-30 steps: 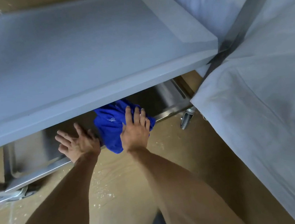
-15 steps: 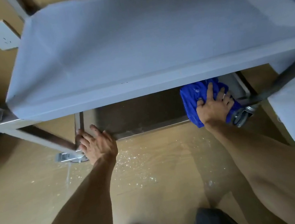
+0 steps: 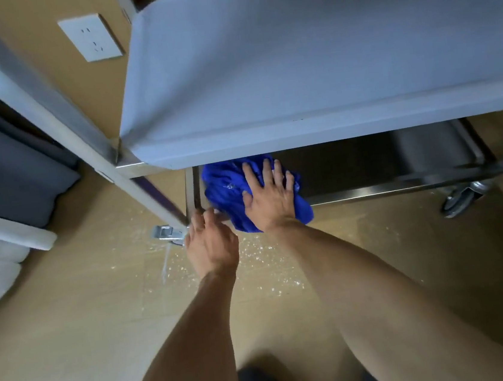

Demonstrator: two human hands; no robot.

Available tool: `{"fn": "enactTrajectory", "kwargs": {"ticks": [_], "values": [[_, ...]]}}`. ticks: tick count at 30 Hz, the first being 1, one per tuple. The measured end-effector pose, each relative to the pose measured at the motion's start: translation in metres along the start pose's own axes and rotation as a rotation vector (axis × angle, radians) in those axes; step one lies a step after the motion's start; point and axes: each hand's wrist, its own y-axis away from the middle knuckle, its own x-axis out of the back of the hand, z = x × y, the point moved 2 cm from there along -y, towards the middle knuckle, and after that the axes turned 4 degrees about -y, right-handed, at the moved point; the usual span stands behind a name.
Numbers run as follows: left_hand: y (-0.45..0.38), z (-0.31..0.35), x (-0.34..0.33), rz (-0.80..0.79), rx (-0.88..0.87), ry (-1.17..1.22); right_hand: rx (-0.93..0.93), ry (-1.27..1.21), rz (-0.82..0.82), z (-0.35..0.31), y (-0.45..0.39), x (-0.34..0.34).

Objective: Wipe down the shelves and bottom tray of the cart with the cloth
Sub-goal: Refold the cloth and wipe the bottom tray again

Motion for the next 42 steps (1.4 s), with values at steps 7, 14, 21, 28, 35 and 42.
{"fn": "enactTrajectory", "kwargs": {"ticks": [7,14,21,28,35,42], "values": [[-0.018,-0.017,0.045,0.090,0.672,0.190,-0.079,-0.035,-0.038,0.012,0.011,0.015],[-0.024,-0.024,0.046,0.114,0.401,0.119,-0.516,-0.125,0.139,0.076,0.027,0.026],[-0.036,-0.026,0.042,0.149,0.322,0.115,-0.449,-0.040,0.026,0.061,-0.005,0.020],[-0.039,-0.034,0.037,0.097,0.274,0.094,-0.064,-0.068,-0.075,-0.042,-0.026,-0.003],[-0.037,-0.036,0.051,0.007,0.288,0.085,0.168,-0.042,-0.022,-0.082,0.027,-0.026],[-0.035,-0.029,0.047,0.073,0.355,0.062,0.143,-0.008,0.079,-0.014,0.047,-0.021]]}}
